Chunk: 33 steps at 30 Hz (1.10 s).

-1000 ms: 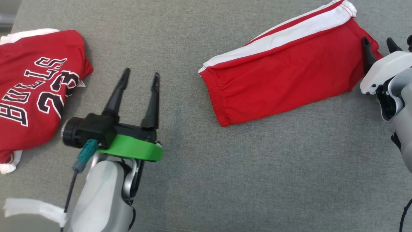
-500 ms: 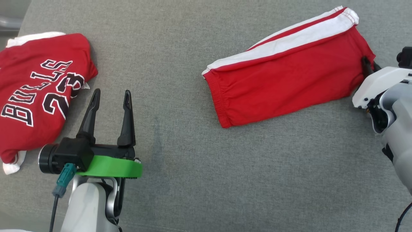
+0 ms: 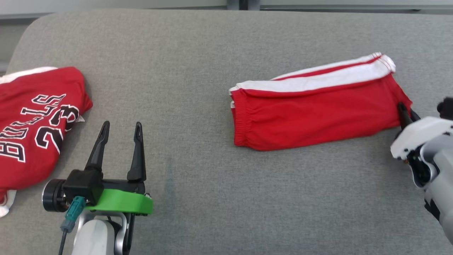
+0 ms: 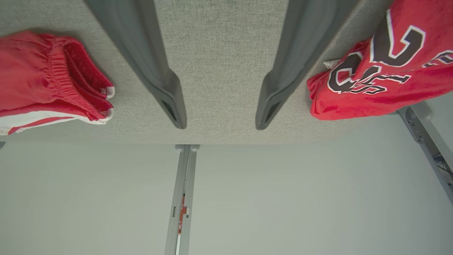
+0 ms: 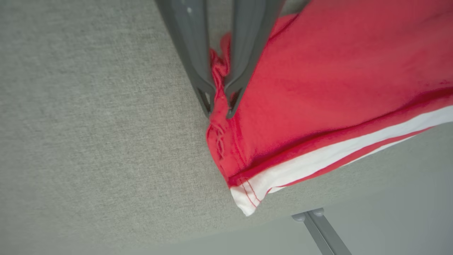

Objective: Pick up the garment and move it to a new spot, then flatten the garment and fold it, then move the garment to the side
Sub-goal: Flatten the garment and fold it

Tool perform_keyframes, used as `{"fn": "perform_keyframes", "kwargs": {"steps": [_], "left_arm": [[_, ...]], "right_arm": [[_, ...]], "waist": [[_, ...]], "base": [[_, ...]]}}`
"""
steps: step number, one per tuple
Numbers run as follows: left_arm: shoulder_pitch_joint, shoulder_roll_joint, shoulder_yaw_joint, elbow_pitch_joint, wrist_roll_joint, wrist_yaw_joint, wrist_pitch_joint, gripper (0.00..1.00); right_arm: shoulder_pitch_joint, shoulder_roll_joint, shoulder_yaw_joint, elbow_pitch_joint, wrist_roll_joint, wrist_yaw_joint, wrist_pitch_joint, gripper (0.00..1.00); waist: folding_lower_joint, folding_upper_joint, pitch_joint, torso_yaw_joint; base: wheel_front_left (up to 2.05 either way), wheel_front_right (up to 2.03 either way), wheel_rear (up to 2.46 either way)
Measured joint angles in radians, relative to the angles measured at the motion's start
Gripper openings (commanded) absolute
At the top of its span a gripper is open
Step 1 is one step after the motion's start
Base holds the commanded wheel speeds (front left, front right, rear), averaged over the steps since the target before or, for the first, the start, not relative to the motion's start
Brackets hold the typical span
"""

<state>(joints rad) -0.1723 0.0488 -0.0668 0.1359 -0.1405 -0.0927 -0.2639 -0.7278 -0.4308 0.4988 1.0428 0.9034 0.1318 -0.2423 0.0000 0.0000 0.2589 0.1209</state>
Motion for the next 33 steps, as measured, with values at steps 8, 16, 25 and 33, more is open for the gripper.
{"fn": "perform_keyframes", "kwargs": {"steps": [8, 16, 25, 33], "left_arm": [[0.032, 0.0, 0.017, -0.002, 0.004, -0.005, 0.0, 1.0], [0.044, 0.0, 0.02, 0.005, 0.011, -0.012, 0.0, 1.0], [0.044, 0.0, 0.012, 0.002, 0.017, -0.014, 0.0, 1.0], [0.04, 0.0, 0.0, 0.001, 0.006, -0.011, 0.0, 1.0]], "right_arm": [[0.109, -0.047, -0.005, -0.042, 0.06, 0.0, -0.012, 0.61], [0.071, -0.059, 0.011, -0.049, 0.015, 0.0, -0.016, 1.0], [-0.03, -0.081, 0.064, 0.02, -0.019, 0.0, 0.104, 1.0], [-0.083, -0.092, 0.081, 0.099, -0.024, 0.0, 0.187, 1.0]], "waist": [[0.0, 0.0, -0.052, -0.046], [-0.0001, 0.0, -0.082, -0.057], [0.0, 0.0, -0.071, -0.038], [0.0, 0.0, -0.037, -0.015]], "base": [[0.0, 0.0, 0.0], [0.0, 0.0, 0.0], [0.0, 0.0, 0.0], [0.0, 0.0, 0.0]]}}
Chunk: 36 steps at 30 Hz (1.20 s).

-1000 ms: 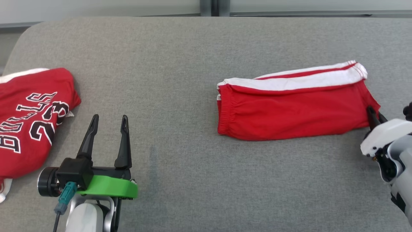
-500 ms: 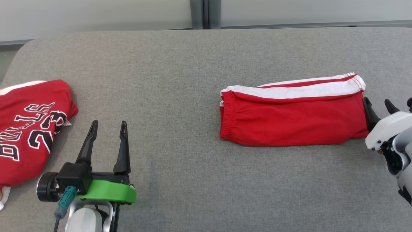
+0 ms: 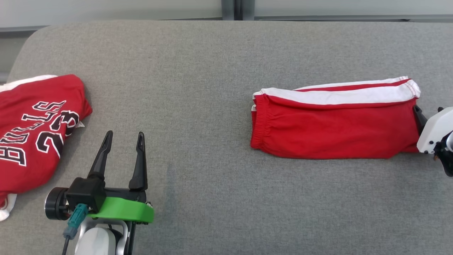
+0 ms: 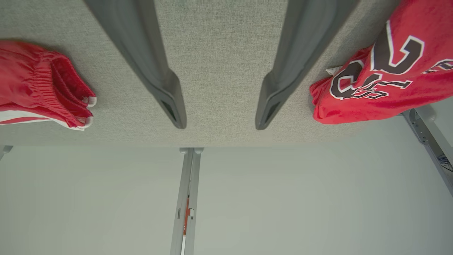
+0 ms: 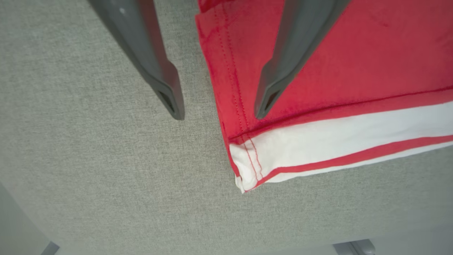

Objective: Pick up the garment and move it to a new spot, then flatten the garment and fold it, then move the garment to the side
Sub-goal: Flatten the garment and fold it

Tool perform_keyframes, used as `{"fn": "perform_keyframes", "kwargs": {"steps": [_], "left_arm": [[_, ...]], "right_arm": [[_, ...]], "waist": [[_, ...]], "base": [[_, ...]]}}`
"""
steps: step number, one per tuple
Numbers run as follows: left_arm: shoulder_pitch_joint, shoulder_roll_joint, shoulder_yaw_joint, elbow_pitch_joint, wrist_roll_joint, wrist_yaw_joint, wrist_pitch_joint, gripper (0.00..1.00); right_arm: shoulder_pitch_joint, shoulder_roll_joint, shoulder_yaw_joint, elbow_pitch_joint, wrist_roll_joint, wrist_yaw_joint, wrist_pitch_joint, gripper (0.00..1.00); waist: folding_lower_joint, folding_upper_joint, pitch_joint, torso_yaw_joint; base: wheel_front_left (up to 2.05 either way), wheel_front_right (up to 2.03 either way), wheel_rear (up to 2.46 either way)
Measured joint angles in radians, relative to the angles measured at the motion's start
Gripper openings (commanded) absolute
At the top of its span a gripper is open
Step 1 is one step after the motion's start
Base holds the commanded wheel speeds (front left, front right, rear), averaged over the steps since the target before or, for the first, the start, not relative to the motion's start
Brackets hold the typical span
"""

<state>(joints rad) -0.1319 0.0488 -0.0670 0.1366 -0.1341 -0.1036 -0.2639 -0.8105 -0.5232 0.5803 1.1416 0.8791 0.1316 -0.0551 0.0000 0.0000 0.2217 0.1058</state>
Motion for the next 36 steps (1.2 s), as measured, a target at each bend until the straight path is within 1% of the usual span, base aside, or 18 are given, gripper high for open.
{"fn": "perform_keyframes", "kwargs": {"steps": [13, 14, 15, 16, 19, 21, 30, 36], "left_arm": [[-0.036, 0.0, -0.027, -0.001, -0.011, 0.008, 0.0, 1.0], [-0.039, 0.0, -0.027, -0.001, -0.011, 0.009, 0.0, 1.0], [-0.041, 0.0, -0.027, -0.001, -0.011, 0.01, 0.0, 1.0], [-0.044, 0.0, -0.027, -0.001, -0.012, 0.012, 0.0, 1.0], [-0.044, 0.0, -0.028, 0.0, -0.012, 0.013, 0.0, 1.0], [-0.044, 0.0, -0.028, 0.001, -0.013, 0.016, 0.0, 1.0], [-0.044, 0.0, -0.026, 0.009, -0.013, 0.015, 0.0, 1.0], [-0.032, 0.0, -0.019, 0.011, -0.013, 0.015, 0.0, 1.0]], "right_arm": [[-0.046, 0.0, 0.017, 0.048, 0.03, 0.0, 0.079, 1.0], [-0.049, 0.0, 0.018, 0.044, 0.036, 0.0, 0.089, 0.82], [-0.052, -0.001, 0.019, 0.042, 0.041, -0.001, 0.095, 0.5], [-0.054, -0.001, 0.02, 0.039, 0.047, -0.001, 0.106, 0.0], [-0.054, 0.001, 0.019, 0.03, 0.072, 0.0, 0.141, 0.0], [-0.054, -0.001, 0.021, 0.024, 0.08, 0.001, 0.143, 0.0], [-0.046, -0.065, 0.036, 0.054, 0.081, 0.001, 0.12, 0.0], [-0.037, -0.079, 0.038, 0.029, 0.096, 0.0, 0.104, 0.0]], "waist": [[0.0, 0.0, 0.072, 0.029], [0.0, 0.0, 0.075, 0.031], [0.0, 0.0, 0.078, 0.031], [0.0, 0.0, 0.08, 0.032], [0.0, 0.0, 0.082, 0.03], [0.0, 0.0, 0.081, 0.027], [0.0, 0.0, 0.058, 0.017], [0.0, 0.0, 0.031, 0.006]], "base": [[0.0, 0.0, 0.0], [0.0, 0.0, 0.0], [0.0, 0.0, 0.0], [0.0, 0.0, 0.0], [0.0, 0.0, 0.0], [0.0, 0.0, 0.0], [0.0, 0.0, 0.0], [0.0, 0.0, 0.0]]}}
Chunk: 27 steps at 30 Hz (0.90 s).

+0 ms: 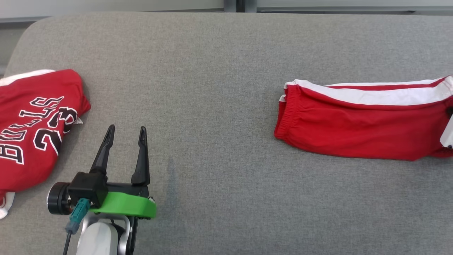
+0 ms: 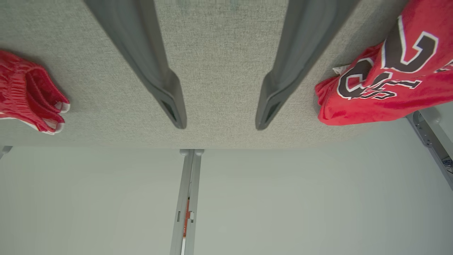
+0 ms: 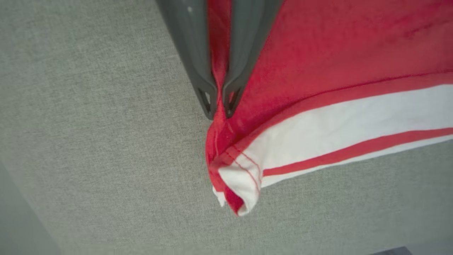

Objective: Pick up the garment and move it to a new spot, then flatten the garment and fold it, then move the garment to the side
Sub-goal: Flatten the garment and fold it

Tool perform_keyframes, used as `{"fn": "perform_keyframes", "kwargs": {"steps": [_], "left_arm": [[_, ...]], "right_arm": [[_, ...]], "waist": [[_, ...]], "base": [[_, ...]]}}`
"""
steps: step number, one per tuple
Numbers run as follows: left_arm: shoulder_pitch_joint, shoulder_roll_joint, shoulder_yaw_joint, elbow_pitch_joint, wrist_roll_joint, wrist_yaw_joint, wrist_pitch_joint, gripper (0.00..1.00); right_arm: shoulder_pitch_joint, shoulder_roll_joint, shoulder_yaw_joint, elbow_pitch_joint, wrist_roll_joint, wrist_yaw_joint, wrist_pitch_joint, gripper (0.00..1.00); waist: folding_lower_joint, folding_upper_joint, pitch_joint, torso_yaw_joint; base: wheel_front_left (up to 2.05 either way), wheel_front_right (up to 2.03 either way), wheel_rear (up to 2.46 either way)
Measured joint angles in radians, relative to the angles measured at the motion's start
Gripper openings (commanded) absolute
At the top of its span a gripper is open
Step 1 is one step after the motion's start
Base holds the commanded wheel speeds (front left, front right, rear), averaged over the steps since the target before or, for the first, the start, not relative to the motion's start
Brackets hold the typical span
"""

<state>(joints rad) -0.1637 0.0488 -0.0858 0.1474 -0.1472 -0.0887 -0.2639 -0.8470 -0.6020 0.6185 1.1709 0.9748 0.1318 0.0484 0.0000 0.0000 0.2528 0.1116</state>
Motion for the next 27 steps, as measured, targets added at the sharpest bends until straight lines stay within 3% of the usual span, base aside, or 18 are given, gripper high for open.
{"fn": "perform_keyframes", "kwargs": {"steps": [16, 27], "left_arm": [[0.051, 0.0, 0.008, 0.003, 0.003, 0.0, 0.0, 1.0], [0.067, 0.0, -0.002, 0.003, -0.018, 0.005, 0.0, 1.0]], "right_arm": [[0.047, 0.075, 0.021, -0.267, 0.142, 0.0, 0.027, 0.0], [0.058, 0.147, 0.029, -0.384, 0.222, -0.001, 0.1, 0.0]], "waist": [[0.0, 0.0, -0.1, -0.048], [0.0, 0.0, -0.125, -0.02]], "base": [[0.0, 0.0, 0.0], [0.0, 0.0, 0.0]]}}
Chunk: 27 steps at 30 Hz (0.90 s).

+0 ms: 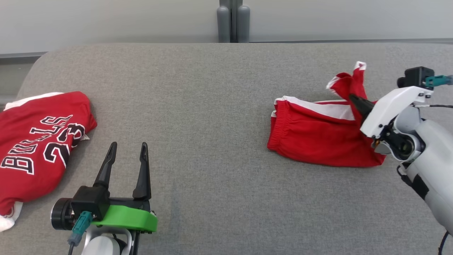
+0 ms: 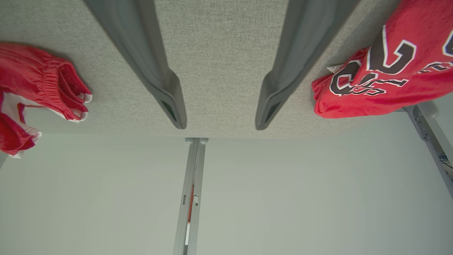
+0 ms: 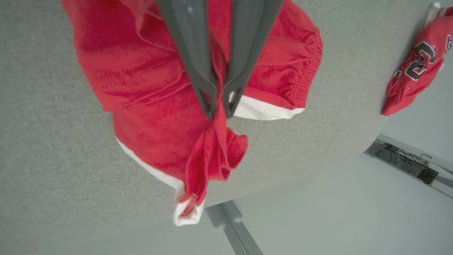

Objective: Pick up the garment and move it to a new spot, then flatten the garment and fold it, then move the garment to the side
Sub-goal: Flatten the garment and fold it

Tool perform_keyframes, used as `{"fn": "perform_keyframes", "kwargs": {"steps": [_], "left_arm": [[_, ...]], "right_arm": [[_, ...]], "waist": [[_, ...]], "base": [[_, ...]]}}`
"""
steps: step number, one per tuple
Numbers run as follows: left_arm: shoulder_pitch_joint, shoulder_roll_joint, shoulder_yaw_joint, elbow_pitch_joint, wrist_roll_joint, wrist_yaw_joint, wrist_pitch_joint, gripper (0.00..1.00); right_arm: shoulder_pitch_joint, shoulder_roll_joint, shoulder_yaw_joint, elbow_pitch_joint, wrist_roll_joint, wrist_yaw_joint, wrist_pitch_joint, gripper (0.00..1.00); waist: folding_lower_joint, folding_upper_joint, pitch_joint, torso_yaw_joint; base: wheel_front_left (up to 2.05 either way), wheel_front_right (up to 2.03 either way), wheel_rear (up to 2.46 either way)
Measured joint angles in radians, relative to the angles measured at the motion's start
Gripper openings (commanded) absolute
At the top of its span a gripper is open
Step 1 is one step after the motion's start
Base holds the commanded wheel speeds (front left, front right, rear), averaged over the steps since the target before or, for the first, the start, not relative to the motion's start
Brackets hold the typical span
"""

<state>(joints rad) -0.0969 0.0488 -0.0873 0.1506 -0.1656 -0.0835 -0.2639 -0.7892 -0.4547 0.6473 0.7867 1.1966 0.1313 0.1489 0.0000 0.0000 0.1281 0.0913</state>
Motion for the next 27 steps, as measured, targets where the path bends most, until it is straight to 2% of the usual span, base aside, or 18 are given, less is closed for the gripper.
{"fn": "perform_keyframes", "kwargs": {"steps": [10, 20, 21, 22, 23, 27], "left_arm": [[0.004, 0.0, -0.016, -0.003, -0.01, 0.011, 0.0, 1.0], [0.004, 0.0, -0.022, -0.002, -0.017, 0.015, 0.0, 1.0], [0.004, 0.0, -0.022, -0.002, -0.017, 0.016, 0.0, 1.0], [0.004, 0.0, -0.022, -0.002, -0.017, 0.017, 0.0, 1.0], [0.004, 0.0, -0.022, -0.002, -0.017, 0.017, 0.0, 1.0], [0.004, 0.0, -0.02, -0.002, -0.016, 0.018, 0.0, 1.0]], "right_arm": [[0.007, 0.091, 0.012, -0.051, 0.034, 0.0, 0.053, 0.0], [0.05, 0.147, 0.025, -0.06, 0.033, 0.0, 0.077, 0.0], [0.056, 0.154, 0.025, -0.06, 0.032, 0.0, 0.066, 0.08], [0.058, 0.159, 0.025, -0.063, 0.031, 0.0, 0.059, 0.94], [0.059, 0.16, 0.025, -0.068, 0.028, 0.0, 0.05, 1.0], [0.06, 0.153, 0.017, -0.101, 0.008, 0.0, -0.012, 1.0]], "waist": [[0.0, 0.0, -0.004, 0.035], [0.0, 0.0, 0.008, 0.06], [0.0, 0.0, 0.009, 0.061], [0.0, 0.0, 0.009, 0.061], [0.0, 0.0, 0.009, 0.06], [0.0, 0.0, 0.006, 0.055]], "base": [[0.0, 0.0, 0.0], [0.0, 0.0, 0.0], [0.0, 0.0, 0.0], [0.0, 0.0, 0.0], [0.0, 0.0, 0.0], [0.0, 0.0, 0.0]]}}
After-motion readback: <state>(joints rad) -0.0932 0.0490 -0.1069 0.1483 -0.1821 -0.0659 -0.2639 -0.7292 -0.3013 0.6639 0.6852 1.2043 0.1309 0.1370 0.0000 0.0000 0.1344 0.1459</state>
